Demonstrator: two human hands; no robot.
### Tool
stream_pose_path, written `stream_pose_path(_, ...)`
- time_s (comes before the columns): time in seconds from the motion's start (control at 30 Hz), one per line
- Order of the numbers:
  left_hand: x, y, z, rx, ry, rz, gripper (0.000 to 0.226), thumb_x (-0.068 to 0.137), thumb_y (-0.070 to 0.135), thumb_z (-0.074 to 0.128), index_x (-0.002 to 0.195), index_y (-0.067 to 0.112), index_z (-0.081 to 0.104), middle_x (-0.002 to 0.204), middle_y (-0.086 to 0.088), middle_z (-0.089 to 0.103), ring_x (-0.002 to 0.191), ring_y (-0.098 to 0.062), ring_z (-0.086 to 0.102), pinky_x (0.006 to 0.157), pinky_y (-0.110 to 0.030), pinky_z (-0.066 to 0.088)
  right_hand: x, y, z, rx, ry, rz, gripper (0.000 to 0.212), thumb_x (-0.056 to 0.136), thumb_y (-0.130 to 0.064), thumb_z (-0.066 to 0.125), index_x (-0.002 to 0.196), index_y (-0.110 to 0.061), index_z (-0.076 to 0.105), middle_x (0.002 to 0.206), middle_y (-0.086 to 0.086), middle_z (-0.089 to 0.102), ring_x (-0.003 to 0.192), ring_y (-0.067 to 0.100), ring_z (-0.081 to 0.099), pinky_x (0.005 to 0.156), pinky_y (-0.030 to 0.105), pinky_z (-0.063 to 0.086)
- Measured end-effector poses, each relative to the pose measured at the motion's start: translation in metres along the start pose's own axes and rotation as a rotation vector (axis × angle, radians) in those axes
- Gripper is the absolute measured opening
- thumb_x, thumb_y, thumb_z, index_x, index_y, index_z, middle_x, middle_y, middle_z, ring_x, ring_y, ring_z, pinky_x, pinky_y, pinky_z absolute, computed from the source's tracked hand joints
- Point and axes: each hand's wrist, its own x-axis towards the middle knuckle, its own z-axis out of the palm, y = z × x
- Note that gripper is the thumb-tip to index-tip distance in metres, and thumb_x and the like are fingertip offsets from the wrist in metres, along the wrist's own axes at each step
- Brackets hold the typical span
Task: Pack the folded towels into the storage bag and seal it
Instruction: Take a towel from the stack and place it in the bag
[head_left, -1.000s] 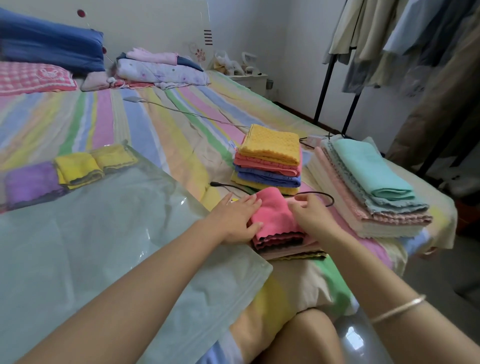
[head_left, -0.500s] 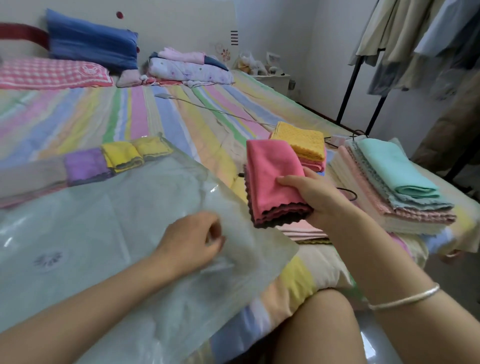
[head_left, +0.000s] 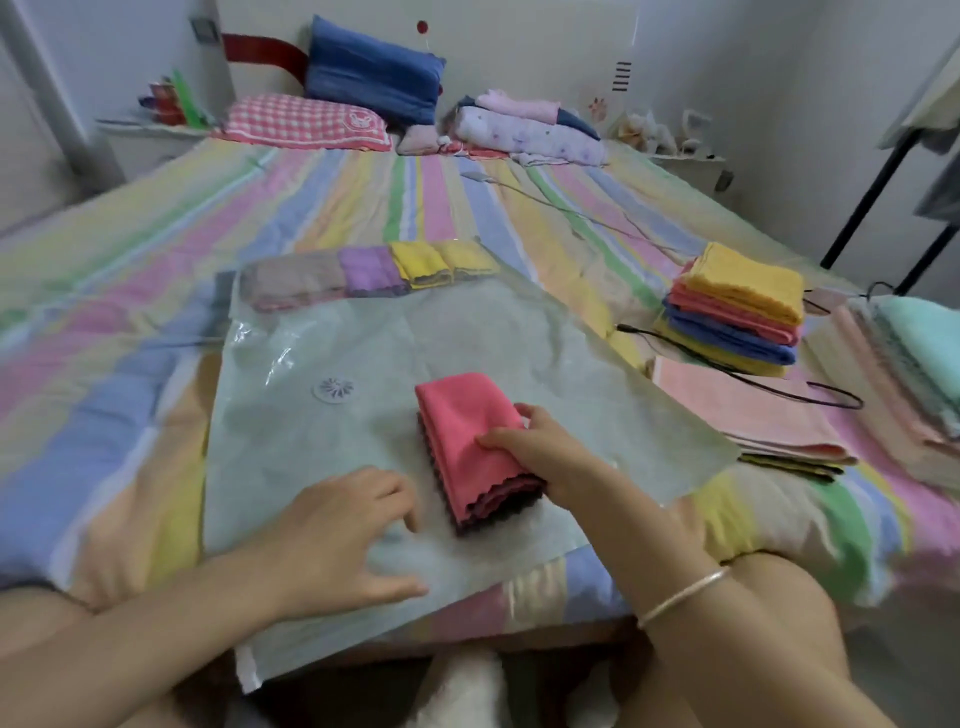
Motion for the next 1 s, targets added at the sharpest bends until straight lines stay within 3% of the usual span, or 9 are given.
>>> stream_pose_path(0.07, -0.008, 0.008, 0.006, 0.040, 0.005, 0.021, 0.057, 0.060, 0.081, 0.054, 0.094, 0.036, 0.054, 0.104, 0.019, 0.055, 0.093, -0.005, 0.053, 0.076, -0.026, 0.046, 0.001, 0.005, 0.011, -0.398, 0.177, -0.157, 0.065, 0.085, -0.018, 0.062, 0.137, -0.019, 0.023, 0.109, 0.007, 0.048, 0.078, 0.019, 0.057, 0.063, 0.029, 0.047)
stream_pose_path(0.17, -0.011, 0.015, 0.012, 0.126, 0.008, 0.046, 0.057, 0.053, 0.072, 0.058, 0.088, 0.027, 0.052, 0.097, 0.010, 0.054, 0.086, -0.014, 0.053, 0.068, -0.028, 0.043, -0.003, 0.004, 0.026, -0.846, 0.321, -0.364, 0.042, 0.083, -0.011, 0.050, 0.122, -0.017, 0.034, 0.113, 0.007, 0.035, 0.085, 0.031, 0.053, 0.066, 0.034, 0.042)
stream_pose_path(0.27, -0.009, 0.015, 0.016, 0.176, -0.005, 0.079, 0.056, 0.054, 0.069, 0.056, 0.088, 0.024, 0.052, 0.094, 0.007, 0.053, 0.085, -0.017, 0.053, 0.066, -0.031, 0.044, -0.004, 0.000, 0.038, -1.066, 0.309, -0.300, 0.026, 0.085, -0.009, 0.045, 0.111, -0.009, 0.046, 0.122, 0.013, 0.035, 0.101, 0.031, 0.044, 0.073, 0.037, 0.042)
stream_pose_path(0.33, -0.007, 0.014, 0.015, 0.204, -0.024, 0.095, 0.058, 0.056, 0.071, 0.055, 0.089, 0.023, 0.054, 0.095, 0.005, 0.053, 0.086, -0.018, 0.054, 0.064, -0.033, 0.044, -0.003, -0.002, 0.043, -1.123, 0.314, -0.242, 0.038, 0.089, -0.024, 0.045, 0.122, -0.005, 0.046, 0.129, 0.014, 0.036, 0.114, 0.032, 0.041, 0.083, 0.039, 0.042)
stream_pose_path(0.4, -0.006, 0.014, 0.015, 0.242, -0.039, 0.093, 0.064, 0.055, 0.076, 0.056, 0.088, 0.021, 0.056, 0.096, 0.003, 0.052, 0.085, -0.019, 0.052, 0.062, -0.033, 0.042, -0.002, -0.002, 0.049, -1.173, 0.334, -0.181, 0.072, 0.088, -0.057, 0.043, 0.134, -0.002, 0.039, 0.132, 0.015, 0.038, 0.121, 0.033, 0.039, 0.092, 0.043, 0.043)
stream_pose_path(0.5, -0.009, 0.022, 0.019, 0.288, -0.035, 0.082, 0.071, 0.044, 0.081, 0.063, 0.081, 0.021, 0.056, 0.087, 0.003, 0.053, 0.071, -0.017, 0.052, 0.050, -0.027, 0.039, -0.002, -0.002, 0.061, -1.295, 0.369, -0.091, 0.112, 0.067, -0.088, 0.043, 0.136, 0.000, 0.034, 0.133, 0.018, 0.038, 0.119, 0.036, 0.041, 0.086, 0.049, 0.047)
stream_pose_path(0.73, -0.006, 0.039, 0.040, 0.377, -0.051, 0.086, 0.071, 0.049, 0.062, 0.079, 0.093, 0.015, 0.046, 0.092, -0.007, 0.059, 0.072, -0.025, 0.053, 0.047, -0.029, 0.023, 0.005, 0.010, 0.068, -1.310, 0.424, -0.116, 0.113, 0.062, -0.082, 0.058, 0.138, -0.005, 0.026, 0.144, 0.025, 0.026, 0.123, 0.039, 0.037, 0.081, 0.053, 0.045)
stream_pose_path(0.87, -0.004, 0.031, 0.028, 0.331, -0.179, -0.021, 0.065, 0.075, 0.058, 0.066, 0.121, 0.016, 0.047, 0.122, -0.004, 0.045, 0.109, -0.025, 0.048, 0.065, -0.034, 0.032, 0.006, 0.010, 0.055, -1.267, 0.366, -0.150, 0.112, 0.062, -0.075, 0.067, 0.139, -0.007, 0.023, 0.134, 0.018, 0.035, 0.123, 0.035, 0.037, 0.084, 0.051, 0.047)
stream_pose_path(1.0, -0.004, 0.018, 0.015, 0.280, -0.203, 0.039, 0.065, 0.070, 0.069, 0.064, 0.109, 0.019, 0.051, 0.118, 0.002, 0.046, 0.106, -0.020, 0.049, 0.062, -0.032, 0.034, 0.012, 0.004, 0.040, -1.232, 0.262, -0.129, 0.114, 0.063, -0.068, 0.072, 0.143, -0.007, 0.019, 0.136, 0.016, 0.036, 0.127, 0.035, 0.034, 0.095, 0.050, 0.045)
